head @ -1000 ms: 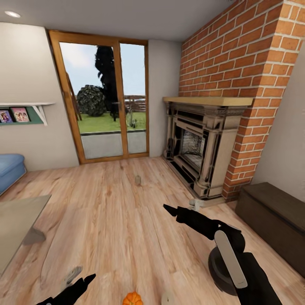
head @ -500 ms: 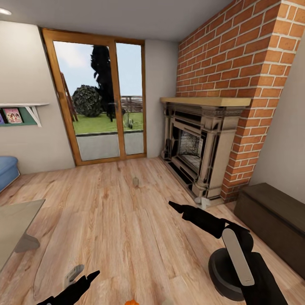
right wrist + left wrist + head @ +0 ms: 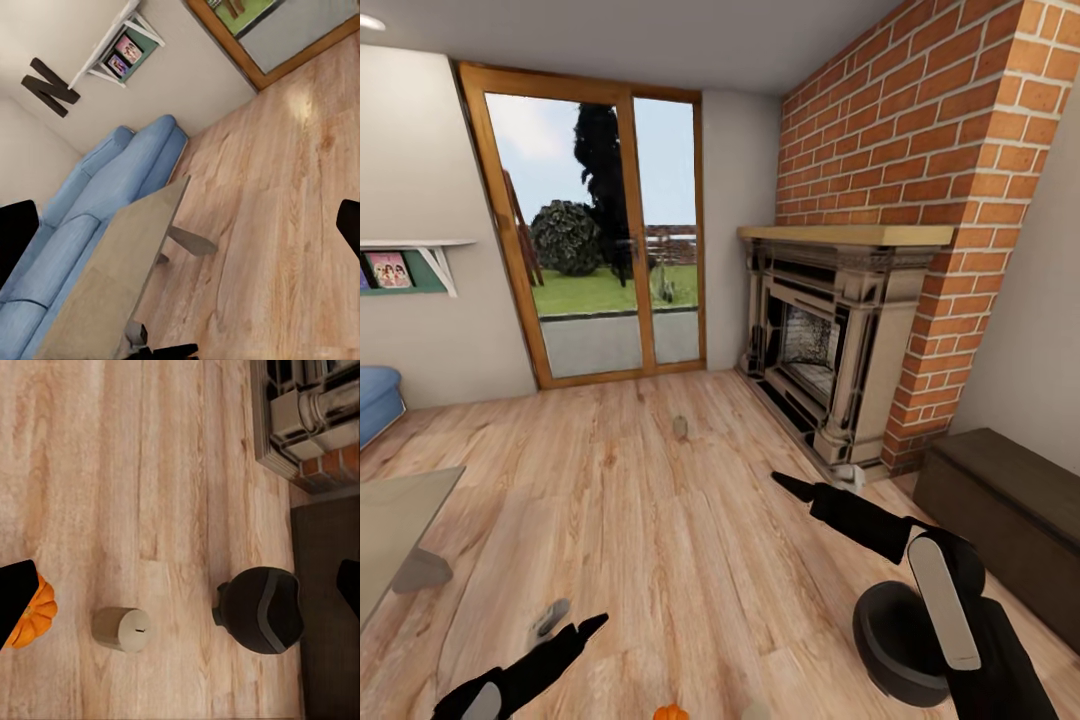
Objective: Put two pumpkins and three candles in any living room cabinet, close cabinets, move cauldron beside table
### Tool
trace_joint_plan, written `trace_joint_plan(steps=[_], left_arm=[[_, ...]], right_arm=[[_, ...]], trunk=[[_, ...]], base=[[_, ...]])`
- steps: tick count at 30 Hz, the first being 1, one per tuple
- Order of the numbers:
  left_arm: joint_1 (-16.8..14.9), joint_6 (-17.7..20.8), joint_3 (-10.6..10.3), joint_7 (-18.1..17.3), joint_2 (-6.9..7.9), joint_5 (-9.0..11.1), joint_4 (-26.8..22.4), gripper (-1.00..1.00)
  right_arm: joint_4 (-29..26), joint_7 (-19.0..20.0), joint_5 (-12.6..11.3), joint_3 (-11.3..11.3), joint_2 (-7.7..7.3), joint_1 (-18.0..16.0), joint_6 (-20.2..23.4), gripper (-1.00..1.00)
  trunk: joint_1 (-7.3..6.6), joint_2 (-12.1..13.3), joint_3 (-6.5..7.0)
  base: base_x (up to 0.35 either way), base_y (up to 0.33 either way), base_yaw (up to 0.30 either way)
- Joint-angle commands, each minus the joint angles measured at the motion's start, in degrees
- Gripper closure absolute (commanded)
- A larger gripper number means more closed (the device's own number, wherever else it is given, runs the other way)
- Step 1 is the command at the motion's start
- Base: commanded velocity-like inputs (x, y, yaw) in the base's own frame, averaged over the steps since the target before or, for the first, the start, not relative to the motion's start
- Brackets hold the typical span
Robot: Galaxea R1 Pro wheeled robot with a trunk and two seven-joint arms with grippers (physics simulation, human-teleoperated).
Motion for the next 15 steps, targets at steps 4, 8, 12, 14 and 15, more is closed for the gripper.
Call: trace_joint_plan(steps=[4,8,12,14,15], left_arm=[[-0.85,4.17,0.2,0.19,-0.13,0.48,-3.12,-1.0],[-1.5,4.92,0.29,0.35,-1.06,0.51,-3.84,-1.0],[-1.65,4.69,0.25,0.45,-2.84,0.34,-2.77,-1.0],[-1.67,3.84,0.21,0.46,-3.21,-0.22,-0.41,-1.0],[-1.68,3.4,0.2,0.46,-3.28,-0.37,0.14,-1.0]], right_arm=[[0.0,2.0,0.0,-1.09,-0.18,-0.05,1.63,-1.0],[0.0,2.38,0.02,-1.3,-0.2,-0.05,1.95,-1.0],[0.0,2.46,0.06,-1.4,-0.15,-0.05,1.85,-1.0],[0.0,2.48,0.04,-1.38,-0.15,-0.05,1.81,-1.0],[0.0,2.45,0.06,-1.37,-0.14,-0.05,1.79,-1.0]], trunk=[[0.88,-1.65,-0.78],[1.76,-3.25,-1.5],[2.64,-4.86,-2.22],[3.08,-5.66,-2.58],[3.3,-6.06,-2.76]], base=[[0.0,0.0,0.0],[0.0,0.0,0.0],[0.0,0.0,0.0],[0.0,0.0,0.0],[0.0,0.0,0.0]])
